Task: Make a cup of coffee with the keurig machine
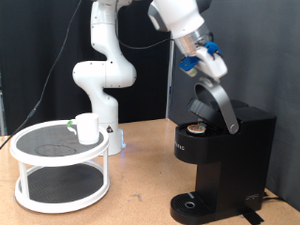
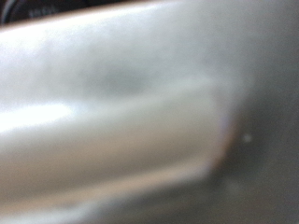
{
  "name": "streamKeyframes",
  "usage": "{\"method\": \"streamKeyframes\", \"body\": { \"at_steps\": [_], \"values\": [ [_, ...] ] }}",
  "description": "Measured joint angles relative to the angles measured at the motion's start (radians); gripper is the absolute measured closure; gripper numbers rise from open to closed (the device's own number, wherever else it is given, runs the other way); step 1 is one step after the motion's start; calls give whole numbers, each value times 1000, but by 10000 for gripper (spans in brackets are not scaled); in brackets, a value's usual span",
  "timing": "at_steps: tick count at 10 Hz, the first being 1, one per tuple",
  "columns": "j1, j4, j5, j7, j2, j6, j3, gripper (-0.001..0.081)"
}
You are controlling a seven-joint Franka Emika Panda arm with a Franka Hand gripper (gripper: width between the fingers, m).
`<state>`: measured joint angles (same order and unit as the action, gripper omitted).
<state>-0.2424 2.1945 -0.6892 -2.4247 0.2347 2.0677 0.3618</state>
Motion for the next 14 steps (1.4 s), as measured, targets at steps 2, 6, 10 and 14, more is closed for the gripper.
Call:
{"method": "streamKeyframes", "body": {
  "at_steps": [2,6,10,14],
  "values": [
    [-17,24,14,10,6,4,-13,806],
    [-39,68,33,49,11,39,-21,806],
    [-51,151,83,49,3,183,-17,806],
    [-52,213,105,89,-7,347,-16,806]
  ]
}}
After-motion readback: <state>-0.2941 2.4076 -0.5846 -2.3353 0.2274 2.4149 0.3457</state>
